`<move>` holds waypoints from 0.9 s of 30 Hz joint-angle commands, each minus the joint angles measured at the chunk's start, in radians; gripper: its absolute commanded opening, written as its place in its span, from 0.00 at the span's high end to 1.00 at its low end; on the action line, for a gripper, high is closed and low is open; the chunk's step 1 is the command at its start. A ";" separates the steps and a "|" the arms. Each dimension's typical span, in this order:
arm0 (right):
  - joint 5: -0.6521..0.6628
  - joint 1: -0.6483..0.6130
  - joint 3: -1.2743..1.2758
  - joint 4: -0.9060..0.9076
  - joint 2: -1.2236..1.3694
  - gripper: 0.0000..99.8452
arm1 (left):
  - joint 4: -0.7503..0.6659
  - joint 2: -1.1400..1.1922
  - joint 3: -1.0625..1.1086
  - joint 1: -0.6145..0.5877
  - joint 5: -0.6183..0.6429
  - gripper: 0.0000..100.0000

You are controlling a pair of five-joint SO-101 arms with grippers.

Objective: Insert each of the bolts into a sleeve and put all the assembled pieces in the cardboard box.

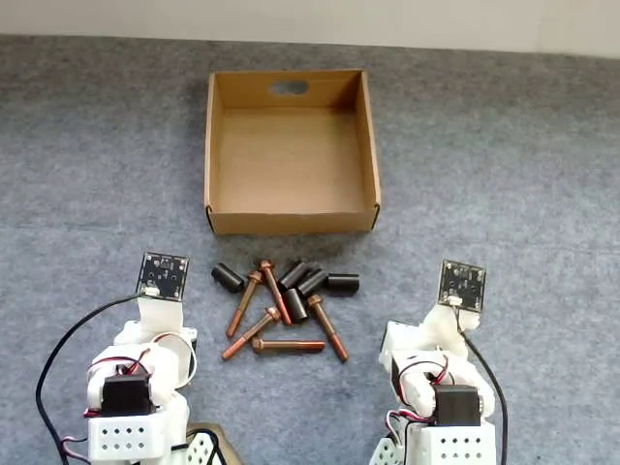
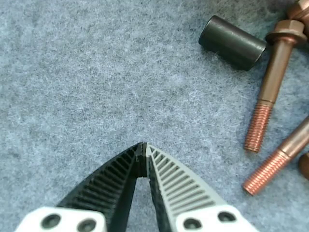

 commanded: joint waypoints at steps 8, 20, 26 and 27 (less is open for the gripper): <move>0.009 0.005 0.139 0.001 -0.005 0.99 | 0.006 -0.010 0.016 -0.005 -0.006 0.99; 0.017 0.013 0.137 -0.001 -0.005 0.99 | 0.006 -0.010 0.016 -0.005 -0.006 0.99; 0.411 0.180 0.099 -0.219 -0.005 0.99 | 0.006 -0.010 0.016 -0.005 -0.006 0.99; 0.486 0.185 0.094 -0.274 -0.005 0.99 | 0.006 -0.010 0.016 -0.005 -0.006 0.99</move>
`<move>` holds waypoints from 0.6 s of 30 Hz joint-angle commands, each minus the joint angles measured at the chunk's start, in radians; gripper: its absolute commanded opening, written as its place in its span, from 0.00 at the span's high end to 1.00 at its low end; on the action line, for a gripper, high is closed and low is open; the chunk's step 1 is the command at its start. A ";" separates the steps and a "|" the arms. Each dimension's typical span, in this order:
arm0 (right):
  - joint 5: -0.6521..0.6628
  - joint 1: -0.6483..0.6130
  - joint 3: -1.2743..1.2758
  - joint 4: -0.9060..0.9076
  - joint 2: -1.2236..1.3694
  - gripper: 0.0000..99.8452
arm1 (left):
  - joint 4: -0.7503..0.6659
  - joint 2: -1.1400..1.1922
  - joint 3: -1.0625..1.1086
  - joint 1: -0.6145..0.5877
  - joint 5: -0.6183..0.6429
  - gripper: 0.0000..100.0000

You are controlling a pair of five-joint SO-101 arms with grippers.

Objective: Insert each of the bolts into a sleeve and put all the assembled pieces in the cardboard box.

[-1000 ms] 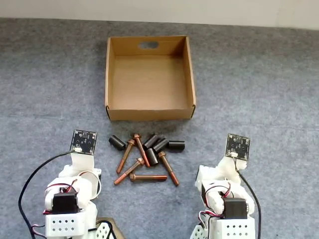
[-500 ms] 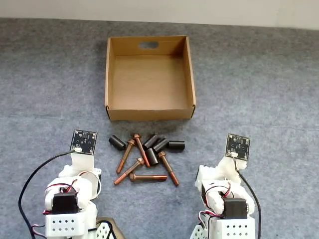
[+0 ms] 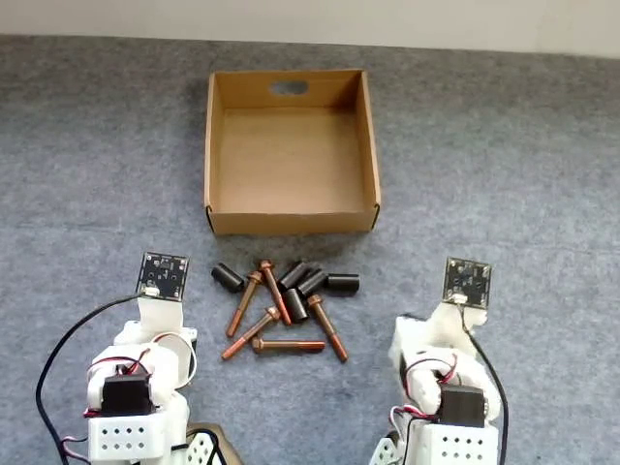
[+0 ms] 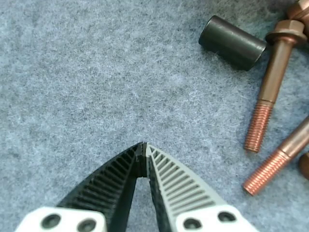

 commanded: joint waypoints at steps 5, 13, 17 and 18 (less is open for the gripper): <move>0.296 0.039 0.081 -0.288 -0.004 0.99 | 0.006 -0.010 0.016 -0.005 -0.006 0.99; 0.296 -0.082 -0.407 -0.087 0.012 0.99 | 0.006 -0.010 0.016 -0.005 -0.006 0.99; 0.250 -0.185 -0.687 0.021 0.194 0.99 | 0.006 -0.010 0.016 -0.005 -0.006 0.99; 0.218 -0.205 -0.748 0.054 0.278 0.98 | 0.006 -0.010 0.016 -0.005 -0.006 0.99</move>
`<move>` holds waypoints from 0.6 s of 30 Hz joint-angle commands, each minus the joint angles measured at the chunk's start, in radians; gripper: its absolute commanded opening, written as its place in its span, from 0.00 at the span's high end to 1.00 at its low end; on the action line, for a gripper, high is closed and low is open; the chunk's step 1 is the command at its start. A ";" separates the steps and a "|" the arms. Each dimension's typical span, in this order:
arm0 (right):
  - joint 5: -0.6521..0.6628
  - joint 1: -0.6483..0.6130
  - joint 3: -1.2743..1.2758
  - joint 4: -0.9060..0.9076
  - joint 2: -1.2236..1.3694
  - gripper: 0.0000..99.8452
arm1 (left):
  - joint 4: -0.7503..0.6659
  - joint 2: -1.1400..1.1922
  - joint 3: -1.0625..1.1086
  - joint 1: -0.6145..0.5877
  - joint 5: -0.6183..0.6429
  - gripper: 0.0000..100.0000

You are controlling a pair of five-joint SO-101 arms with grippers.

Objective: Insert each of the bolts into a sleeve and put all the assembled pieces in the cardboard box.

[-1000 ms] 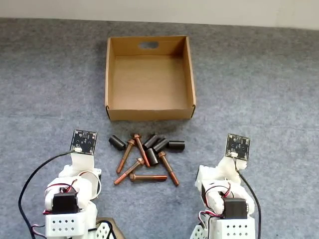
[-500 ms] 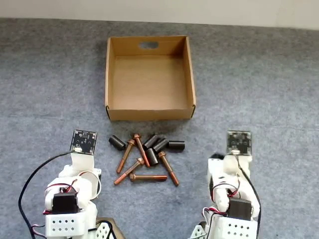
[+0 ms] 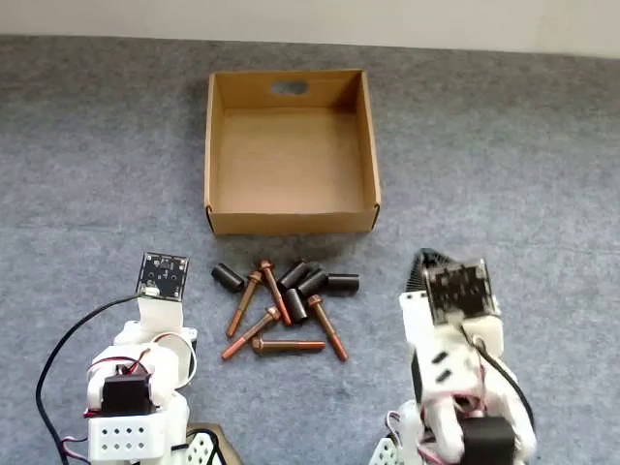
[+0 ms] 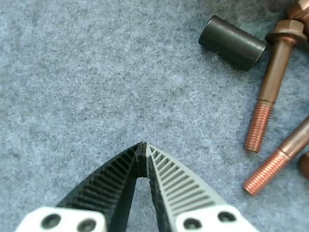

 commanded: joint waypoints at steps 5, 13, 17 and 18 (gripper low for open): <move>-0.143 -0.231 -0.460 0.266 0.654 0.85 | 0.006 -0.010 0.016 -0.005 -0.006 0.99; 0.413 -0.476 -0.587 0.361 1.199 0.83 | 0.006 -0.010 0.016 -0.005 -0.006 0.99; 0.499 -0.498 -0.591 0.331 1.330 0.83 | 0.006 -0.010 0.016 -0.005 -0.006 0.99; 0.509 -0.498 -0.595 0.318 1.353 0.83 | 0.006 -0.010 0.016 -0.005 -0.006 0.99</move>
